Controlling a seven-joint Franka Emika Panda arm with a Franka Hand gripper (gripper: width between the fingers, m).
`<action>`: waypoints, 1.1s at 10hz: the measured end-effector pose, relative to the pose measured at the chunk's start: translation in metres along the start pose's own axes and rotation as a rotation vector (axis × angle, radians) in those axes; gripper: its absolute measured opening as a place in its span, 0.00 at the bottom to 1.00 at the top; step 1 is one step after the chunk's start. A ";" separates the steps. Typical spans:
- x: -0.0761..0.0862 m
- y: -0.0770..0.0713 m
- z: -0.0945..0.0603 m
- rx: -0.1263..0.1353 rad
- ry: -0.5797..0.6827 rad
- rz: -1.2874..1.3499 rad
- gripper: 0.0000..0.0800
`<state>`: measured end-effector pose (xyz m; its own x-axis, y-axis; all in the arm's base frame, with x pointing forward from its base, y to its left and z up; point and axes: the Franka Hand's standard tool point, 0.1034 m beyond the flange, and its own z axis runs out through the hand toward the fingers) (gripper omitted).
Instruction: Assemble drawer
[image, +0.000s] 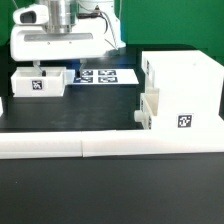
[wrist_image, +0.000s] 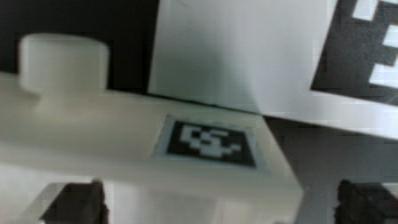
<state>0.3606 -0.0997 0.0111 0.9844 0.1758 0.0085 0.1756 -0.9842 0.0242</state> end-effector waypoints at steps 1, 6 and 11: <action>-0.001 -0.002 0.004 -0.001 -0.002 -0.004 0.81; -0.005 -0.005 0.007 -0.009 0.006 -0.011 0.67; -0.005 -0.004 0.007 -0.009 0.006 -0.014 0.07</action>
Offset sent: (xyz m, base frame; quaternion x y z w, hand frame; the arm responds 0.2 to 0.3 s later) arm -0.0131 -0.0002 -0.0258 -0.0105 0.0146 0.0082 0.9998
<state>0.3554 -0.0964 0.0041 0.9817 0.1901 0.0141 0.1896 -0.9813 0.0334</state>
